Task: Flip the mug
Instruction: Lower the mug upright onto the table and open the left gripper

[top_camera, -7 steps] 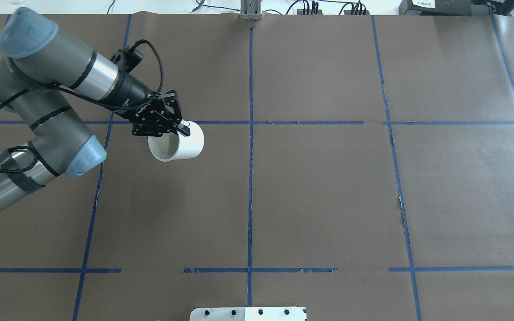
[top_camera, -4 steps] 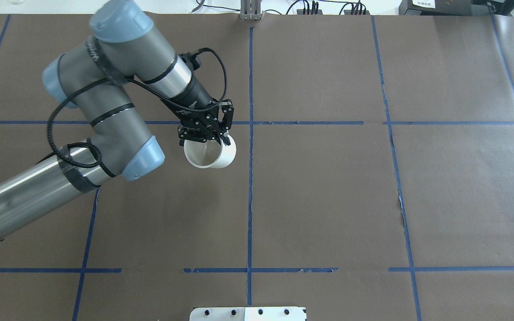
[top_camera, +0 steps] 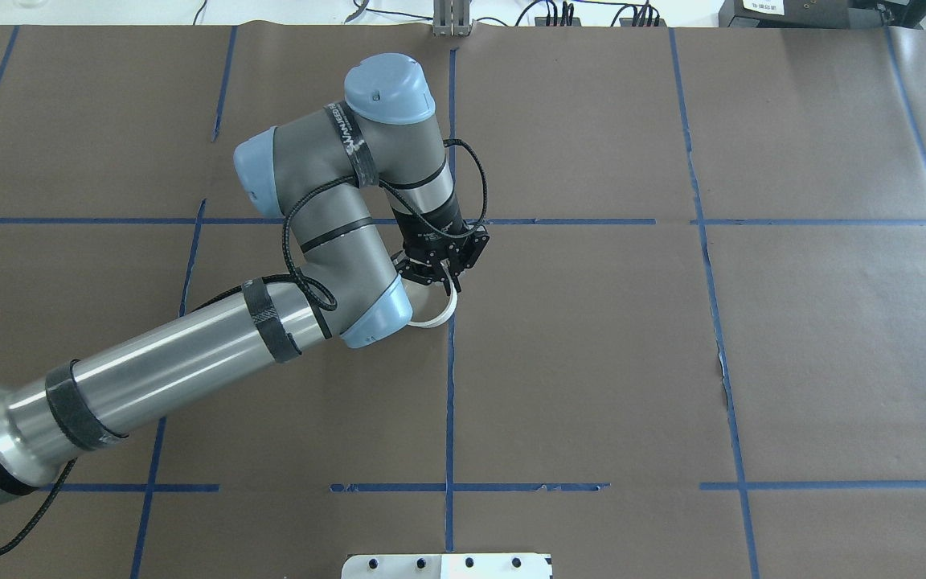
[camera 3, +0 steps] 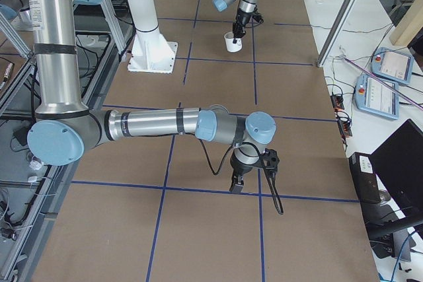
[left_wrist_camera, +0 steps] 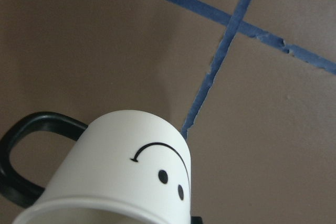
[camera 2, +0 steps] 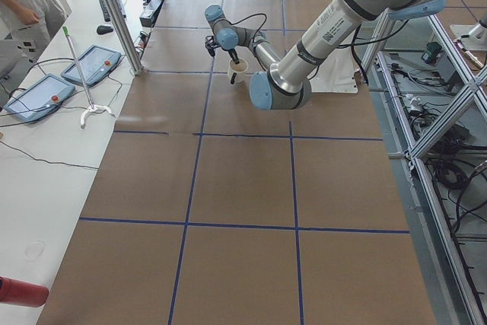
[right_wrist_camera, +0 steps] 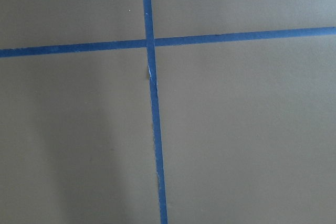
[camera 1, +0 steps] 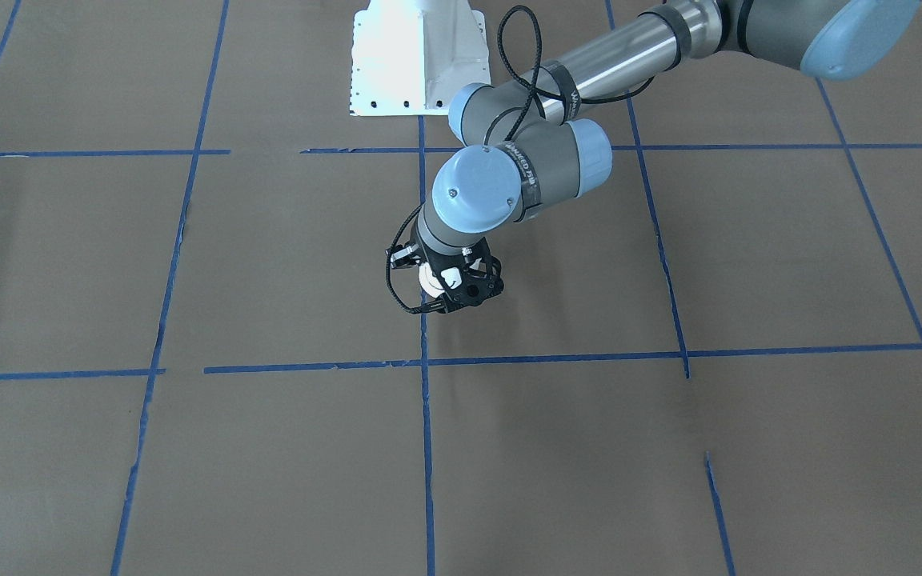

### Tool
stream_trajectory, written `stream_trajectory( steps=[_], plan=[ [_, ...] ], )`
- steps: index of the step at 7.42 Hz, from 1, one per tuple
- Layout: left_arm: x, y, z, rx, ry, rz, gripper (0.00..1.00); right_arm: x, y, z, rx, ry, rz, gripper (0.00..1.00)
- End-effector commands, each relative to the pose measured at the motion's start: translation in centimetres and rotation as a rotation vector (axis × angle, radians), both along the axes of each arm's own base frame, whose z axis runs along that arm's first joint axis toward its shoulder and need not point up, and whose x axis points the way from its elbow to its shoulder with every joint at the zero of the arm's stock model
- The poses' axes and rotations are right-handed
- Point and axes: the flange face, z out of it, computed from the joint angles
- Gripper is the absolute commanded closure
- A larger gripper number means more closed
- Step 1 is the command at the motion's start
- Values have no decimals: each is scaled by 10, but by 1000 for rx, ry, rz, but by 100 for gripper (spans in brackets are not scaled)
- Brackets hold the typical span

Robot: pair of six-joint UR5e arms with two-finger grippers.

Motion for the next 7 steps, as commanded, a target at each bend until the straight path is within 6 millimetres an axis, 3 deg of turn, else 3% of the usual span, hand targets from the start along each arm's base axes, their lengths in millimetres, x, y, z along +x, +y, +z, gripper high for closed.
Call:
stream_trajectory(
  steps=[1,2,3,4,6,7],
  plan=[
    [11,10,-11,12,6,14,96,0,0,0,0,0,0,0],
    [14,14,-15,15,9,19,44,0,0,0,0,0,0,0],
    [11,13,-16,19,10,14,2,0,0,0,0,0,0,0],
    [-11,-2,-22,31,25,-17,0,0,0,0,0,0,0,0],
    [-85,-33,-32,96,69,-84,0,0,0,0,0,0,0,0],
    [-133,-38,-30,160,59,-80,0,0,0,0,0,0,0,0]
  ],
)
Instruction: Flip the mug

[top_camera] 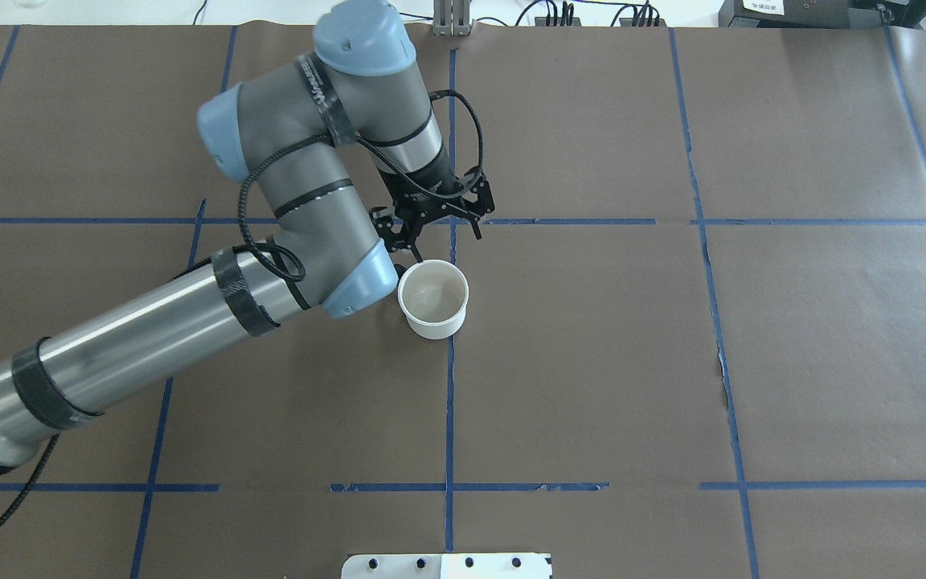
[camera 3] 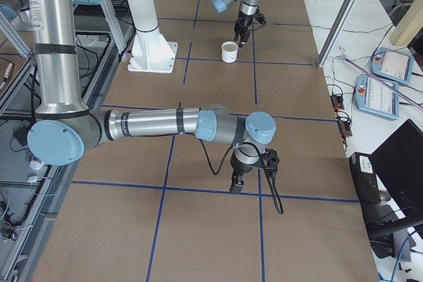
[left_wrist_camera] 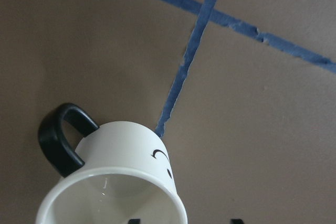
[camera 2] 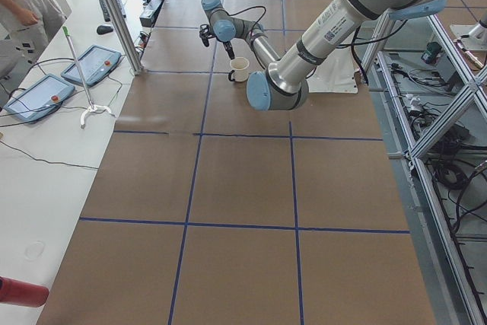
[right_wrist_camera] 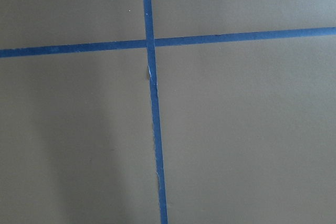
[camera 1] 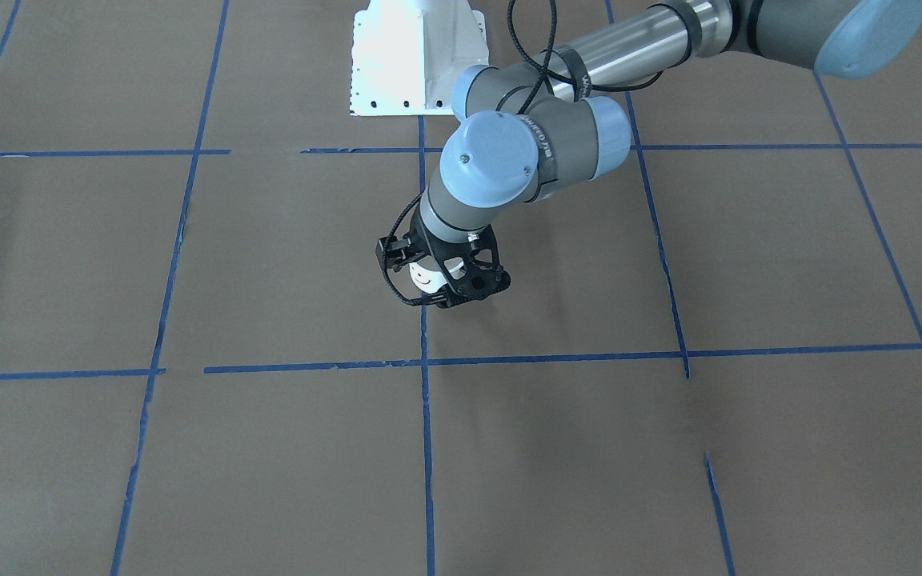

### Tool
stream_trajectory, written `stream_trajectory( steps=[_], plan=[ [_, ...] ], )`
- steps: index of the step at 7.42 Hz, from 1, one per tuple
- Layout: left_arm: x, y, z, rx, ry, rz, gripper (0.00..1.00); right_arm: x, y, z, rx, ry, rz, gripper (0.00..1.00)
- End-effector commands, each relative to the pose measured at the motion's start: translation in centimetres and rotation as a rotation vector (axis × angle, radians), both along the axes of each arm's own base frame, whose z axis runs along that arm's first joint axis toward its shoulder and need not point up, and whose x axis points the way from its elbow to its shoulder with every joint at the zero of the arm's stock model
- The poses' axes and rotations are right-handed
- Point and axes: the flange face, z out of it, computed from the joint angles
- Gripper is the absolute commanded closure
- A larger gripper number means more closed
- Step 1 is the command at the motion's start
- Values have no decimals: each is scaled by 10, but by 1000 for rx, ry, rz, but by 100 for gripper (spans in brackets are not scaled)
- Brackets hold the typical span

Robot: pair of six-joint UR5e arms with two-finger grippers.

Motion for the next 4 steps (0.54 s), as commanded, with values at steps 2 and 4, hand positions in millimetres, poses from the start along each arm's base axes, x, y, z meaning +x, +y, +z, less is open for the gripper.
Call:
stream_trajectory(
  steps=[2,4],
  plan=[
    [-184,2,76,273,-17,4,0,0,0,0,0,0,0,0],
    [-318,-20,194,451,-120,42,0,0,0,0,0,0,0,0]
  ],
)
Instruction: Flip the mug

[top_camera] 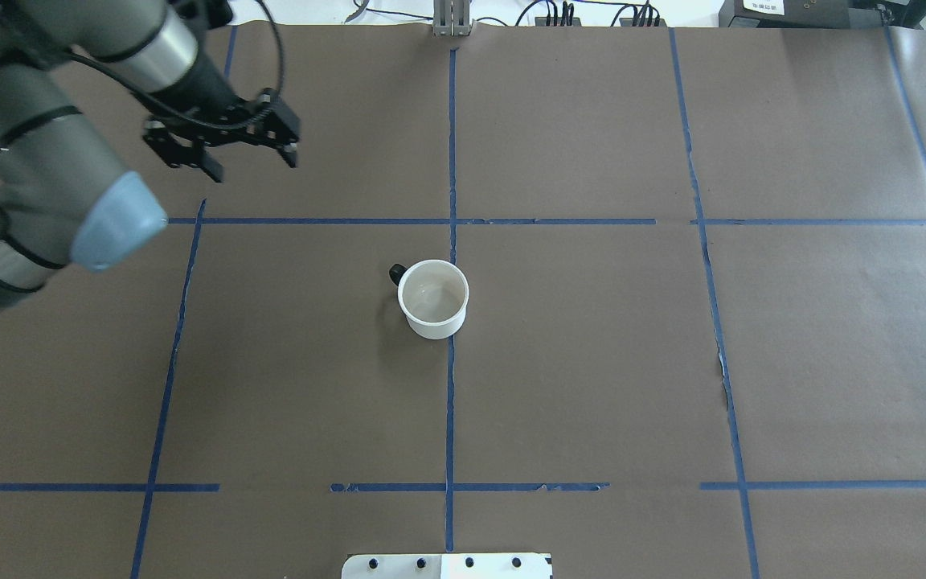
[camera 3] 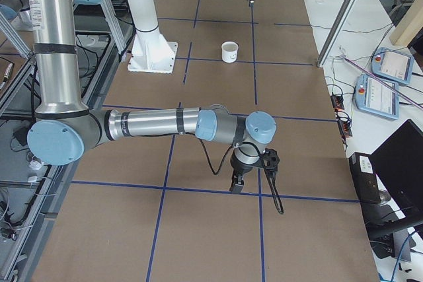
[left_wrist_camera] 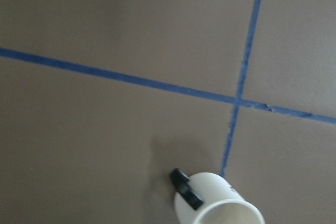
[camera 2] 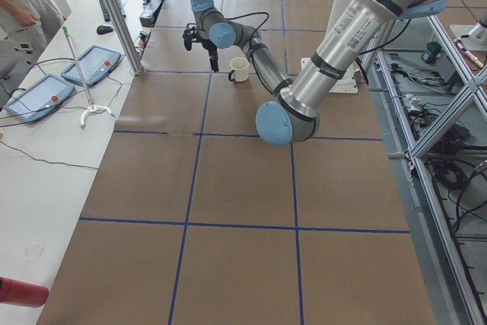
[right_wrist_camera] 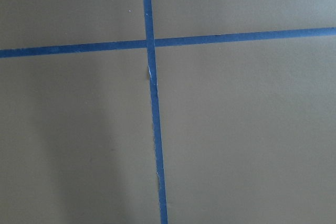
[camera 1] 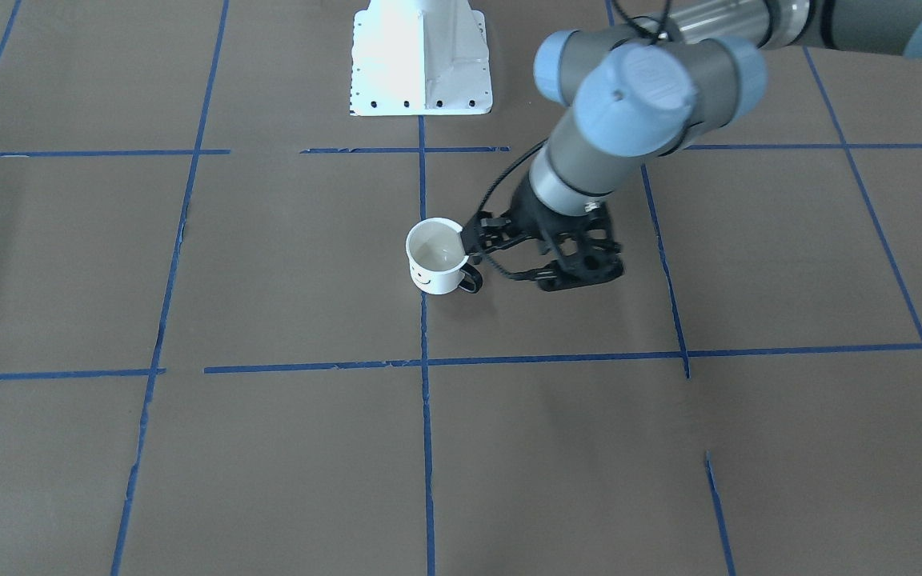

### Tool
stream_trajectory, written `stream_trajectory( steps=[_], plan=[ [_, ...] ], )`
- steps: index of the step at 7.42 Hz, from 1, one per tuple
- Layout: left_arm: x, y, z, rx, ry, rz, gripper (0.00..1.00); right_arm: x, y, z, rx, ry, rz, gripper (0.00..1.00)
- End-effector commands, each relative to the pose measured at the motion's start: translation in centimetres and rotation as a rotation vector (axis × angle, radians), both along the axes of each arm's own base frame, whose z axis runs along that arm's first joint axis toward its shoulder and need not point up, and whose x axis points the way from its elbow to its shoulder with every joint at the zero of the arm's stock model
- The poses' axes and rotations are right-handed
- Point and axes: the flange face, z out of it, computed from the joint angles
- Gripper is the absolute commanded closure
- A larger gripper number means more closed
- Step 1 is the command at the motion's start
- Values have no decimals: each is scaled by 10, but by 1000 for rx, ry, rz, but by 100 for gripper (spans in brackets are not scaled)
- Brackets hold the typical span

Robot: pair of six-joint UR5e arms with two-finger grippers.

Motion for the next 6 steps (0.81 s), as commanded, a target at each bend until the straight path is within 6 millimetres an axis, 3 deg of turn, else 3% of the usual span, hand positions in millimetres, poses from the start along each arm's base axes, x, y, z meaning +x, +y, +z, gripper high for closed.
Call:
stream_trajectory(
  steps=[1,2,4,5,6],
  plan=[
    [-105,8,143,193,-131,161,0,0,0,0,0,0,0,0],
    [-170,5,207,245,-182,206,0,0,0,0,0,0,0,0],
    [-280,34,324,265,-229,267,0,0,0,0,0,0,0,0],
    [-319,59,371,166,-231,207,0,0,0,0,0,0,0,0],
    [-333,63,382,149,-232,188,0,0,0,0,0,0,0,0]
  ],
)
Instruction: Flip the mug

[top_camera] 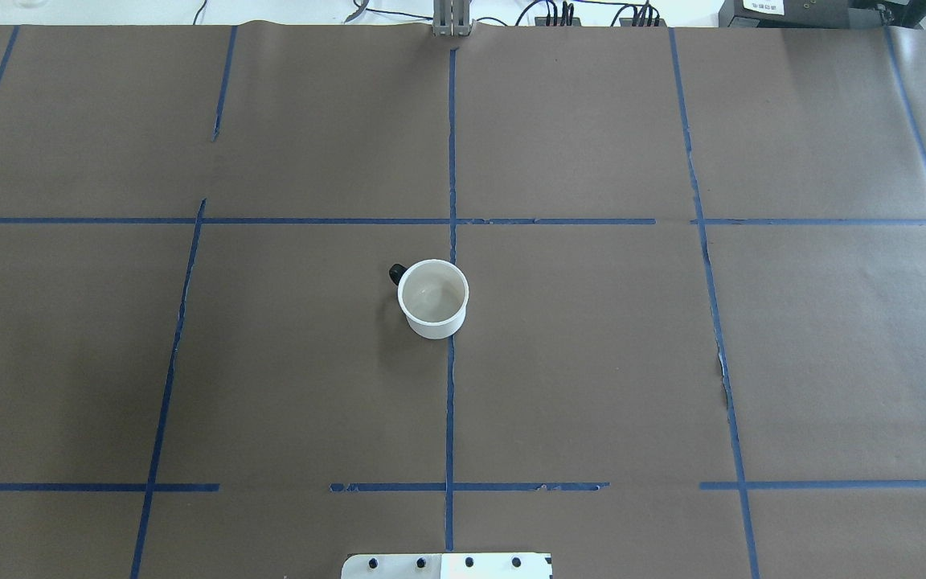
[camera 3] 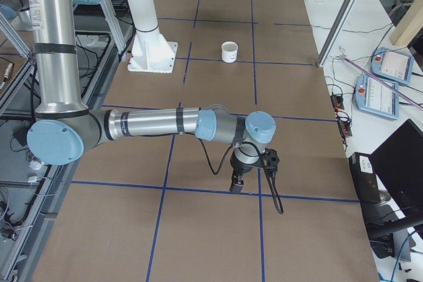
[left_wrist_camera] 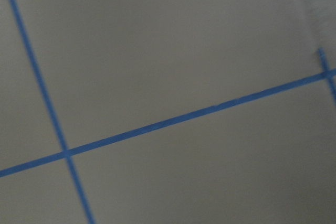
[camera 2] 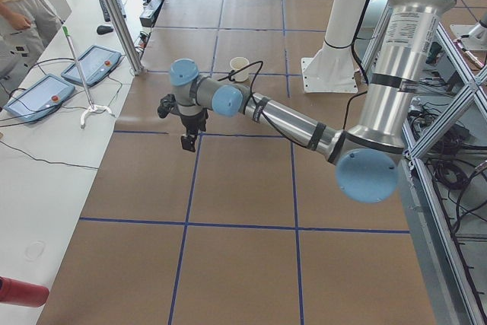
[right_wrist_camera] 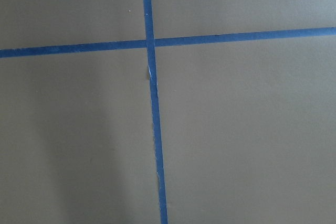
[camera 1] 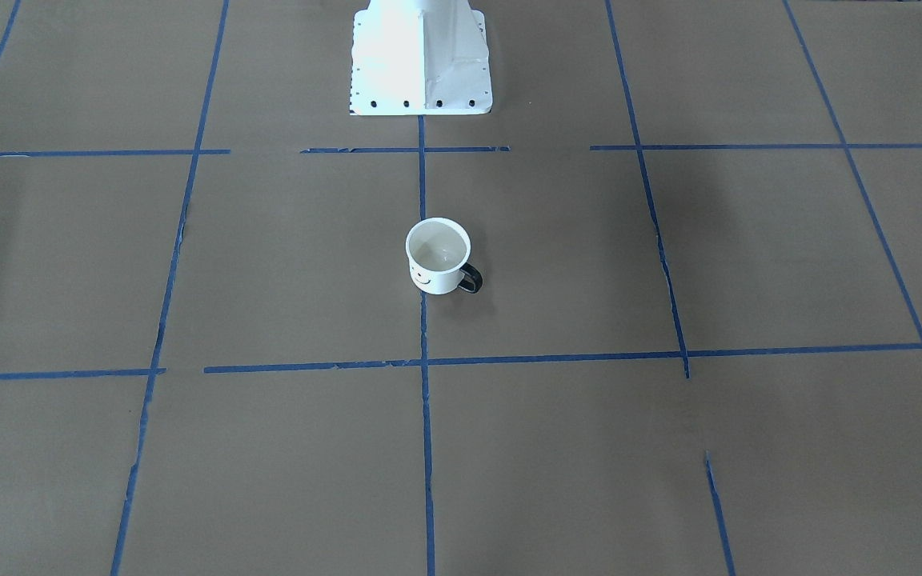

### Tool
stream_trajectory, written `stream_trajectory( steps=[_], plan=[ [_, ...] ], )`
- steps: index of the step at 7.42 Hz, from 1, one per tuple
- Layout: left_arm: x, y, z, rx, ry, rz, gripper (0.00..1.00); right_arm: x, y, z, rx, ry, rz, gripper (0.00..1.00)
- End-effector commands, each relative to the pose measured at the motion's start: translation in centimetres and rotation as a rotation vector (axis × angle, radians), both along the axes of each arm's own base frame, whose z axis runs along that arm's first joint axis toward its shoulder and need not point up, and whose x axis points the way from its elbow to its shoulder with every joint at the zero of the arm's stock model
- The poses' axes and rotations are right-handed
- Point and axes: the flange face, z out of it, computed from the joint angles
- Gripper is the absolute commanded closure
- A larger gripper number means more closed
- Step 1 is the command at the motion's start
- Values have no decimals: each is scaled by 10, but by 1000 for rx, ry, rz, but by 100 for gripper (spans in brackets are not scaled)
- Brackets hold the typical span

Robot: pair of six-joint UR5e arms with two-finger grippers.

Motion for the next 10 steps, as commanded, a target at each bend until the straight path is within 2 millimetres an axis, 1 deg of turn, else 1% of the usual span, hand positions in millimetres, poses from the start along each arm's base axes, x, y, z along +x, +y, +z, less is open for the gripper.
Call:
stream_trajectory(
  steps=[1,3,6,7,8,10],
  plan=[
    [-33,24,41,-48,0,-35,0,0,0,0,0,0,0,0],
    [-34,41,52,25,5,-38,0,0,1,1,-2,0,0,0],
    [-34,38,51,16,3,-47,0,0,0,0,0,0,0,0],
    [-34,42,51,24,-2,-46,0,0,0,0,0,0,0,0],
    [-33,43,58,10,-1,-44,0,0,0,0,0,0,0,0],
    [-34,43,58,12,-2,-46,0,0,0,0,0,0,0,0]
  ],
)
